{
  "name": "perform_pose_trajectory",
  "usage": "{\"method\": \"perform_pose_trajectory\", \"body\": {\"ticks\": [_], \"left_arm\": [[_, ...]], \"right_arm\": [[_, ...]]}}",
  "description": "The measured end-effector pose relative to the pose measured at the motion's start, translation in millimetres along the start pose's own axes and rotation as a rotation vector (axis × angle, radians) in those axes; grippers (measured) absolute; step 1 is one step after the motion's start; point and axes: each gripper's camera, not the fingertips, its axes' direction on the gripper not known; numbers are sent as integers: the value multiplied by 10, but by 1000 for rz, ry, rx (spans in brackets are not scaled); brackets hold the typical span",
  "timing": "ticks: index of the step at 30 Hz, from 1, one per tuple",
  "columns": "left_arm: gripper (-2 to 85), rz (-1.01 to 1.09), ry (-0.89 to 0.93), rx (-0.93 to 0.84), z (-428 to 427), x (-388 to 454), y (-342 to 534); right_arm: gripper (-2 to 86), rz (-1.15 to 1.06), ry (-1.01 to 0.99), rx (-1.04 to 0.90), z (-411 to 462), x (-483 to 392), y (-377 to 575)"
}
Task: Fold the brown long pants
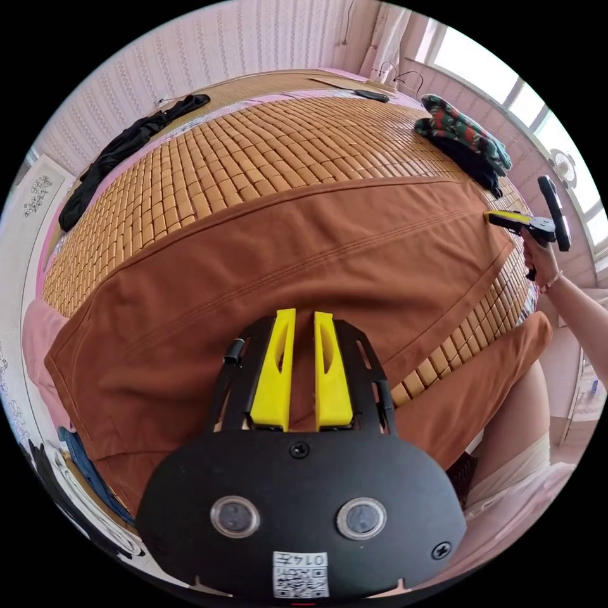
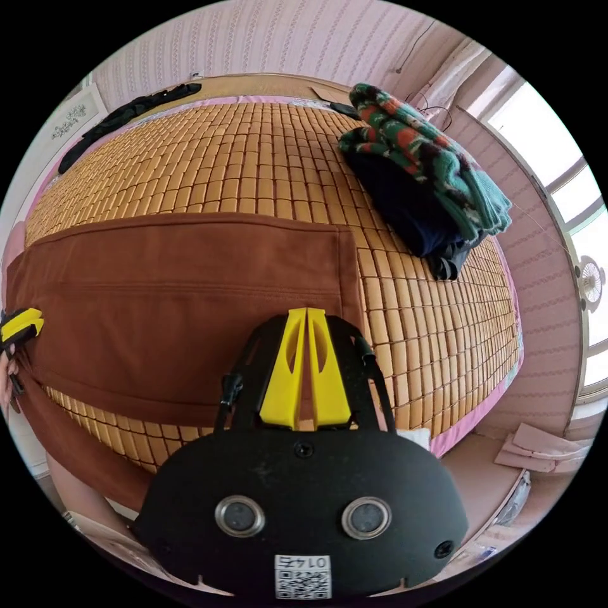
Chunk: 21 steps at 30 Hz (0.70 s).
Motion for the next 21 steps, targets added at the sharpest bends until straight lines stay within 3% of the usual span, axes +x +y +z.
{"method": "perform_pose_trajectory", "body": {"ticks": [8,12,14,16,21], "left_arm": [[32,38,-72,-64,114,-6,-453],[25,12,6,-98,120,-131,-521],[29,-51,57,-119,105,-202,-529],[36,14,139,-96,-10,-141,-433],[63,234,154,7,-368,243,373]], "right_arm": [[-9,5,-149,-50,424,293,-729],[-8,-29,-180,-210,536,443,-944],[-5,-44,-189,-134,338,567,-806],[6,-6,-279,-41,79,861,-352],[143,127,-405,-130,19,1362,1132]]}}
